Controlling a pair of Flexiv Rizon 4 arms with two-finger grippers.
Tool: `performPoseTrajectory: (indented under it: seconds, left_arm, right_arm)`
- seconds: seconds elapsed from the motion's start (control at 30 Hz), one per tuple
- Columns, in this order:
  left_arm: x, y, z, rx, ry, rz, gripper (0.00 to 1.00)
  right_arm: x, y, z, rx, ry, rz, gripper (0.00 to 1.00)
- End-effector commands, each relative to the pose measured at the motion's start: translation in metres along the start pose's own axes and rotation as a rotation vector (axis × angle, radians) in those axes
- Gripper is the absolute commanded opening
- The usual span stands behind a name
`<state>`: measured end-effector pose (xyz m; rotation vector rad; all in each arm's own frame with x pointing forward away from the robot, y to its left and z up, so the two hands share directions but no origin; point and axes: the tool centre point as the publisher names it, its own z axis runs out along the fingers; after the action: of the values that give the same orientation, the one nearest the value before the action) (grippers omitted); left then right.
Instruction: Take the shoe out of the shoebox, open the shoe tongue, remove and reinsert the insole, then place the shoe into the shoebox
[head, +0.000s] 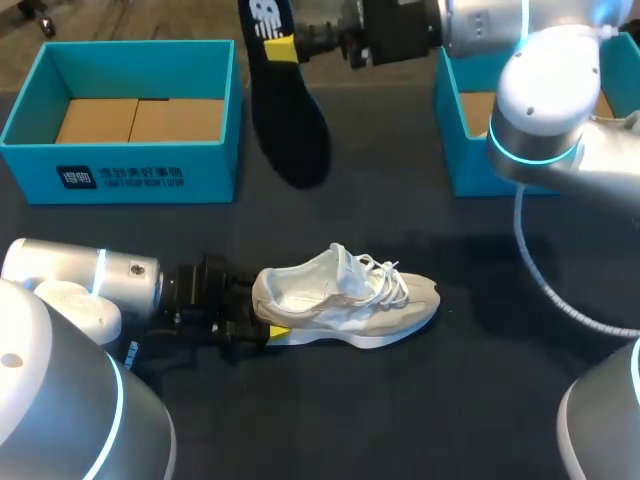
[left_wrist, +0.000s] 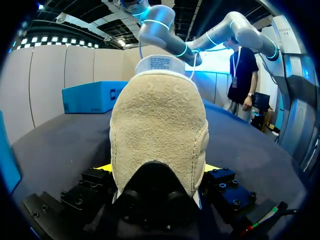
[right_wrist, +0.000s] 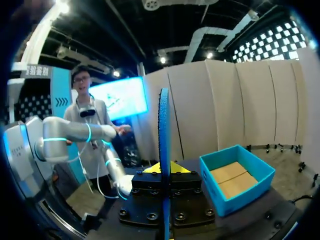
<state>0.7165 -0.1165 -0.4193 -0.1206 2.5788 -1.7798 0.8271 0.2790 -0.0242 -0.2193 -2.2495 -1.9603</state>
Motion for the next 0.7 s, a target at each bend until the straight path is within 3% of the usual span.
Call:
performPoseTrajectory:
  seconds: [0.03,0.7]
  left_arm:
    - [0.0002,0.0000,0.0011,0.000,-0.001,0.000,0.00]
    - [0.0002,0.0000,0.0011,0.000,-0.001,0.000,0.00]
  right_arm:
    - [0.0061,0.0029,-0.0033,-0.130,0.020,0.027,0.00]
    - [0.0118,0.0084,-0.0087,-0.134,0.031,0.083,0.00]
